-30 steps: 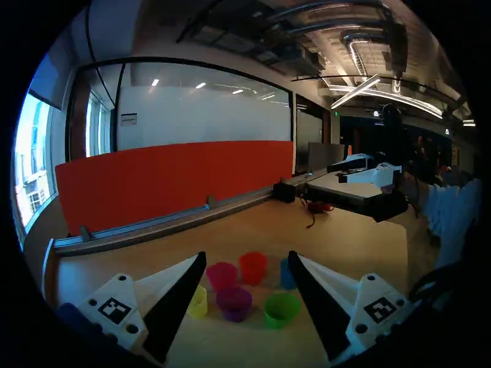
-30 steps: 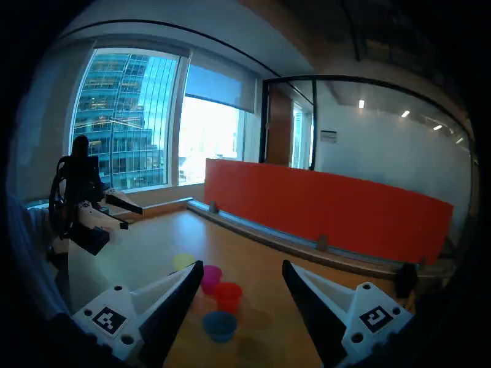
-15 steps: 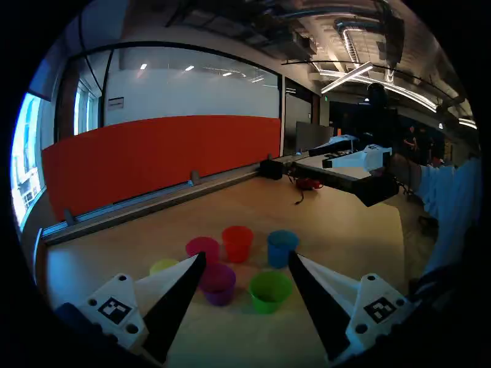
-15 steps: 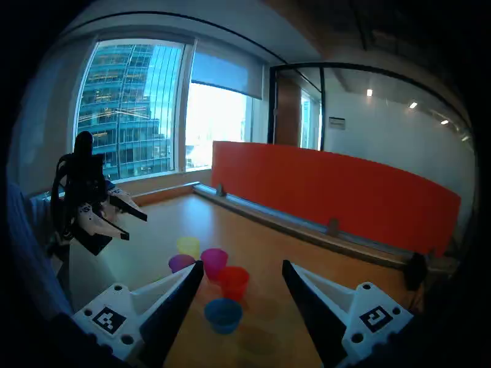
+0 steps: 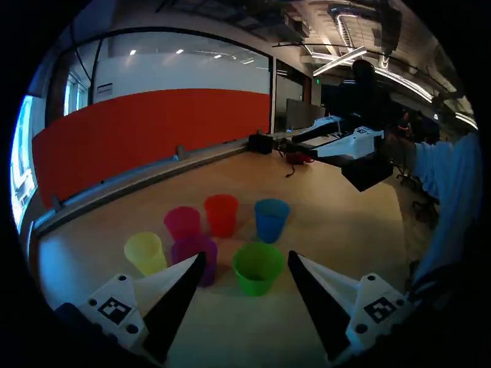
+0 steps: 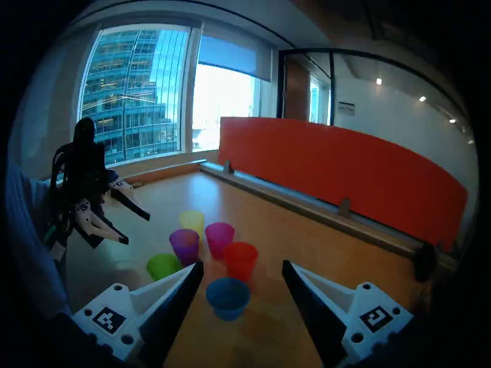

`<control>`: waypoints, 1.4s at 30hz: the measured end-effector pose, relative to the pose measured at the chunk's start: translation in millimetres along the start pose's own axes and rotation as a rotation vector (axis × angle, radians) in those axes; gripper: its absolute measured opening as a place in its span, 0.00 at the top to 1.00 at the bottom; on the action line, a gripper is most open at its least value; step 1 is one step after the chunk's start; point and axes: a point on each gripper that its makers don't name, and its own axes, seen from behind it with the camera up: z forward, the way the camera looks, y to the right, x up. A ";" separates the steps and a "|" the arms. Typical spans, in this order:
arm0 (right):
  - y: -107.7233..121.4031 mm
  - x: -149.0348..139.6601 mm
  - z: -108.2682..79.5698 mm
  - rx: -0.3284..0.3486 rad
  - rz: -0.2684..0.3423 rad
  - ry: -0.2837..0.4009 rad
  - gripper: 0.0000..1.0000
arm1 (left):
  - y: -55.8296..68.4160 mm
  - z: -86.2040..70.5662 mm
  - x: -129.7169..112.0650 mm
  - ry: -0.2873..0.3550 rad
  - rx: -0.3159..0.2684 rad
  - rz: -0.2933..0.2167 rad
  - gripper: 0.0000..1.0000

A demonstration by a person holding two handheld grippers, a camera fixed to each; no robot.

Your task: Pour water

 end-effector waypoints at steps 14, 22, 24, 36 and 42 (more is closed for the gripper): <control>-1.5 -32.7 13.5 0.019 0.000 -0.056 0.01 | 10.2 23.6 -39.4 -0.092 -0.010 0.019 0.01; -3.1 -50.7 21.3 0.029 -0.007 -0.091 0.01 | 15.4 34.2 -54.2 -0.153 -0.027 0.033 0.01; -4.0 -54.4 23.5 0.032 -0.007 -0.098 0.01 | 16.8 36.6 -55.6 -0.163 -0.035 0.035 0.01; -5.9 -71.1 35.0 0.041 -0.022 -0.135 0.01 | 16.0 52.9 -57.6 -0.194 -0.049 0.041 0.01; -5.5 -73.5 37.6 0.043 -0.020 -0.142 0.01 | 15.3 62.7 -58.6 -0.202 -0.051 0.050 0.01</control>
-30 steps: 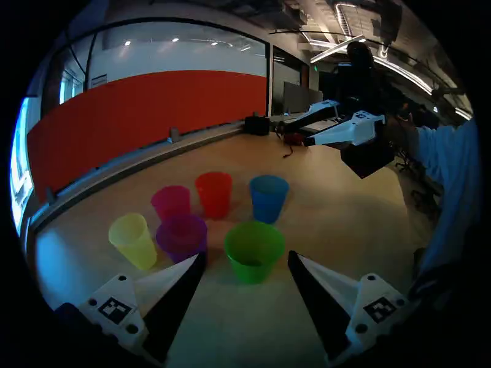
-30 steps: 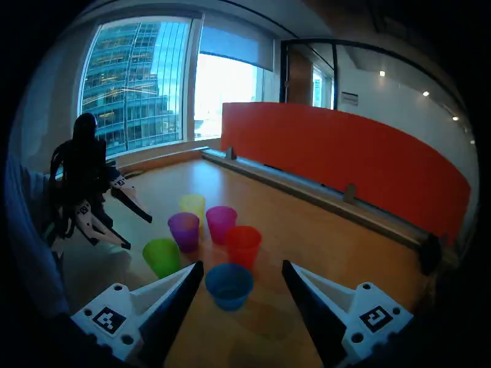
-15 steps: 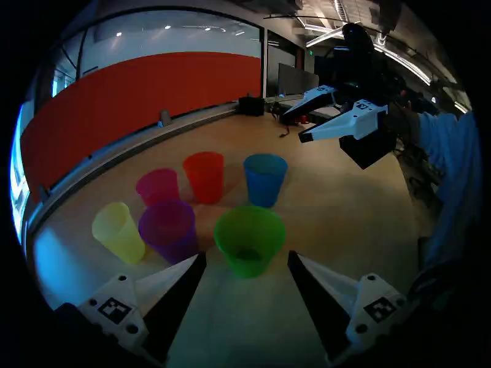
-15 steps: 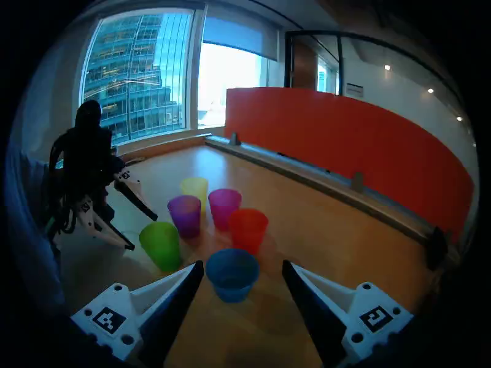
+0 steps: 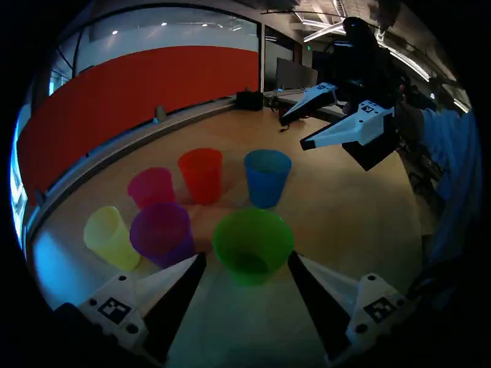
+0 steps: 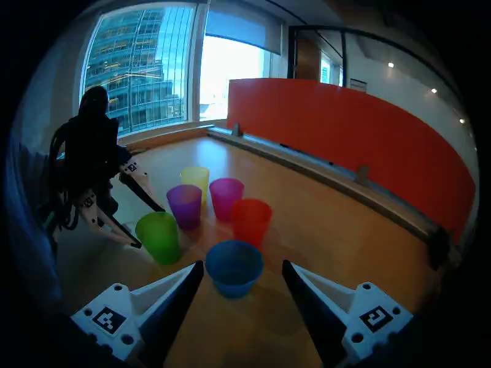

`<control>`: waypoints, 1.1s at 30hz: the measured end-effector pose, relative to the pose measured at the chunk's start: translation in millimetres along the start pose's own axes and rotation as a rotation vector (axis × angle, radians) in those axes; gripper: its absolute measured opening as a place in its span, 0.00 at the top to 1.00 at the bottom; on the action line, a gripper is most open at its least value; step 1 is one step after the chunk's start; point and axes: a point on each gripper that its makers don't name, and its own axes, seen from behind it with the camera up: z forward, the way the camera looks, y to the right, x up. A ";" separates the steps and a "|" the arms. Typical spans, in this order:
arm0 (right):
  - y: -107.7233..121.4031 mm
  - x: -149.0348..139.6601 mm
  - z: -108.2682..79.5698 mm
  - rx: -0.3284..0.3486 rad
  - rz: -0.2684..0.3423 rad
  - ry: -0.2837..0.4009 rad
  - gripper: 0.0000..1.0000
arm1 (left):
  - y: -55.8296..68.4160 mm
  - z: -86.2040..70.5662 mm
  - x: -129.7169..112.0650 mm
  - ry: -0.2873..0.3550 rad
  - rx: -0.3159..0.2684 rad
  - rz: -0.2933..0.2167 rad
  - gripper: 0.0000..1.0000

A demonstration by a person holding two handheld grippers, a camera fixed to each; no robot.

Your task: Pour water

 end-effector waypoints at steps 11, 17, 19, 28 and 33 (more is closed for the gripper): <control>3.5 -0.8 3.9 0.001 0.002 -0.005 0.01 | 0.3 14.5 2.1 -0.008 -0.008 0.012 0.01; 4.5 0.1 4.8 0.000 0.005 -0.004 0.01 | 1.7 19.0 5.4 -0.010 -0.012 0.025 0.01; 4.8 0.7 4.6 -0.001 0.006 -0.003 0.01 | 2.2 19.9 6.1 -0.011 -0.014 0.030 0.01; 5.4 1.3 2.1 -0.003 0.007 0.000 0.01 | -0.6 22.4 5.3 -0.020 0.000 0.056 0.12; 4.4 0.4 2.2 -0.001 0.008 -0.002 0.01 | 0.1 21.7 6.3 -0.018 0.002 0.067 0.13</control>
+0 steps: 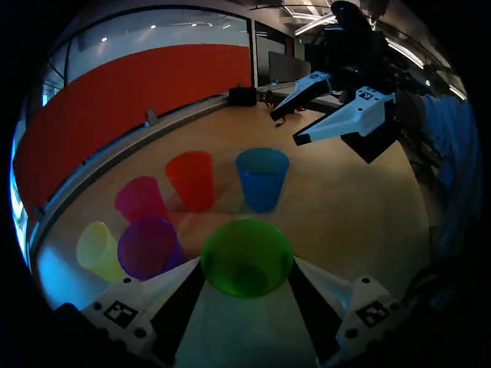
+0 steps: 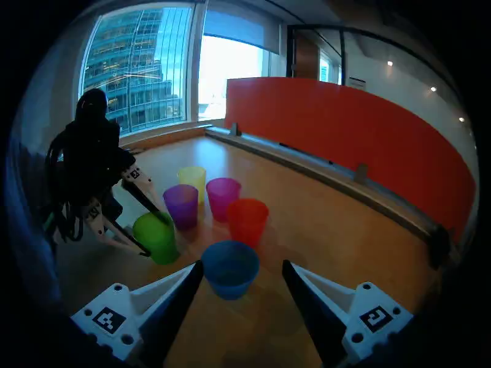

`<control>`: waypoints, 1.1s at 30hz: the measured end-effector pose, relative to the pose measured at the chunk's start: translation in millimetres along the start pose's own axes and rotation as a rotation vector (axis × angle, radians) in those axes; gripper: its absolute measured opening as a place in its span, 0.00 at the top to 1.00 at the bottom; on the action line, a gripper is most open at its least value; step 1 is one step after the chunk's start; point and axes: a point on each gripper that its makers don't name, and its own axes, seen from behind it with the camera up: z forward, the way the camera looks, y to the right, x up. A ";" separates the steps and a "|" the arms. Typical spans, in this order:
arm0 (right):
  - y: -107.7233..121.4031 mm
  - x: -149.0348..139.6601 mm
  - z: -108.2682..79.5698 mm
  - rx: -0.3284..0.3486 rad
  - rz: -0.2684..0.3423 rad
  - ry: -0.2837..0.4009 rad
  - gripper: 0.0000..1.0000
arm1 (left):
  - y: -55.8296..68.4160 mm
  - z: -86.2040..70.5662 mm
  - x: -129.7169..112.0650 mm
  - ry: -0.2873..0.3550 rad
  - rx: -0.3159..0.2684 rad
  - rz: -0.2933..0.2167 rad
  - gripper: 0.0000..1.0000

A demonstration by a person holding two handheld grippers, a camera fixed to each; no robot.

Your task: Pour water

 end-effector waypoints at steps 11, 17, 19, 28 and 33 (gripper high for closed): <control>-4.1 -11.2 6.9 0.009 -0.001 -0.021 0.01 | 3.4 -9.8 11.6 0.044 -0.003 0.000 0.13; -6.8 -18.9 12.8 0.018 -0.001 -0.035 0.01 | 3.8 -18.6 18.6 0.073 0.004 -0.001 0.13; -7.8 -21.6 15.3 0.021 -0.002 -0.041 0.01 | 2.2 -21.5 21.1 0.084 0.010 -0.005 0.13; -11.4 -38.1 27.3 0.032 -0.008 -0.076 0.01 | -8.4 -34.7 29.3 0.125 0.039 -0.031 0.13; -12.9 -45.5 34.4 0.037 -0.010 -0.094 0.01 | -13.9 -42.6 35.4 0.153 0.056 -0.044 0.13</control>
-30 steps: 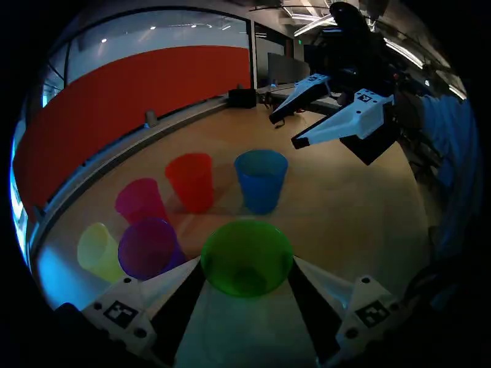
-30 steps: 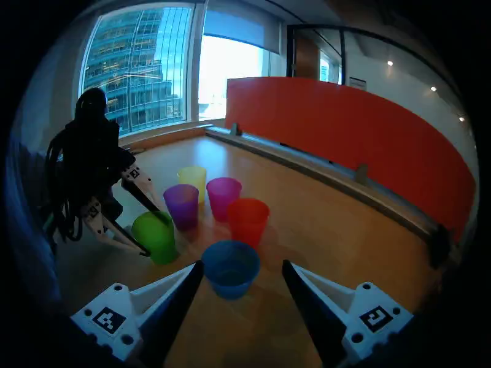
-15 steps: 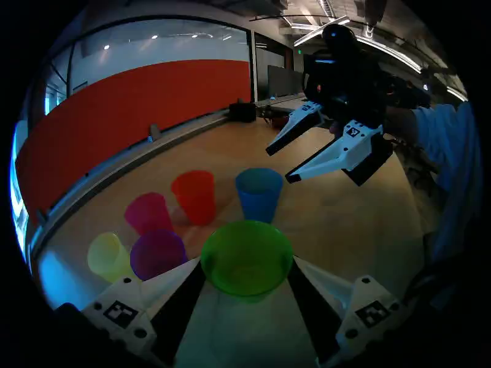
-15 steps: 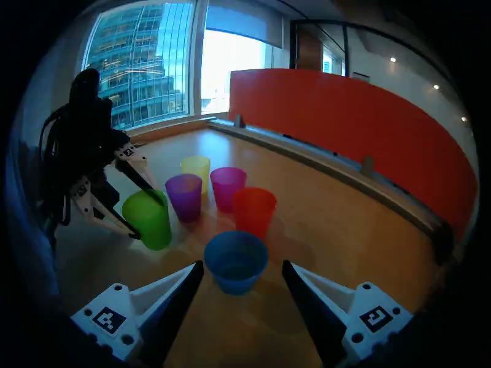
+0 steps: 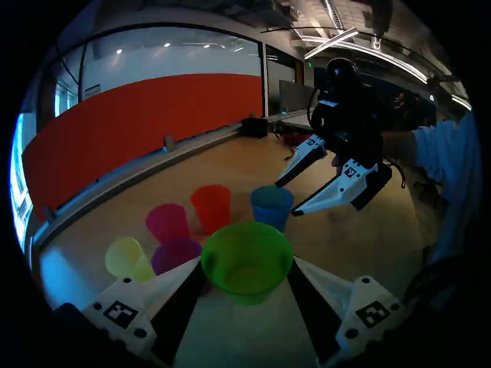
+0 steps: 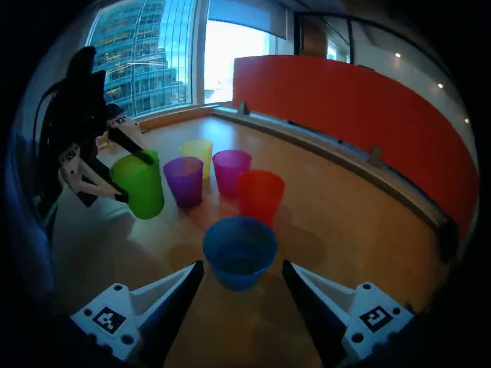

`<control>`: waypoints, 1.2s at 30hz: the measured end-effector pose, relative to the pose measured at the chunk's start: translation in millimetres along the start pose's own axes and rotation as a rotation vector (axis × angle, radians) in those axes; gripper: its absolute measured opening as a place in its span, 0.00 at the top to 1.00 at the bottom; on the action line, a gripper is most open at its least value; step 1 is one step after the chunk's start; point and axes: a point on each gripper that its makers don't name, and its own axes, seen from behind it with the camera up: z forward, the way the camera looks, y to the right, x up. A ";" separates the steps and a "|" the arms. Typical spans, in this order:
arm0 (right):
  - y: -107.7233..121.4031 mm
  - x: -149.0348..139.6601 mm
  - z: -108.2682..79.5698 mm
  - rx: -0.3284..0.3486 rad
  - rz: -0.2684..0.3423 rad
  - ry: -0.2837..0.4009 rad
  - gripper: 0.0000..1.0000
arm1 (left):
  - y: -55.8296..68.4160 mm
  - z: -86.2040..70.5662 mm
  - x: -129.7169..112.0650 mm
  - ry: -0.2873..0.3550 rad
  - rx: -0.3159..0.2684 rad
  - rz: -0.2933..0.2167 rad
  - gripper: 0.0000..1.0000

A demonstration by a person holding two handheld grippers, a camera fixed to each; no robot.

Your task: Pour water

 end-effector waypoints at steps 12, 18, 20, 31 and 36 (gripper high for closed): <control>-4.0 -3.3 21.2 0.017 0.008 -0.014 0.01 | -11.2 -18.9 16.7 0.069 0.037 -0.033 0.13; -5.6 -4.5 30.5 0.018 0.015 -0.023 0.01 | -17.9 -28.6 22.9 0.094 0.060 -0.038 0.13; -6.0 -4.6 33.8 0.019 0.020 -0.026 0.01 | -19.9 -31.8 24.3 0.102 0.066 -0.041 0.13; -7.5 -3.0 38.2 0.013 0.028 -0.022 0.03 | -29.8 -48.1 30.1 0.135 0.096 -0.063 0.13; -5.2 -3.0 40.0 -0.002 0.028 -0.015 0.11 | -30.6 -53.3 29.9 0.141 0.105 -0.064 0.13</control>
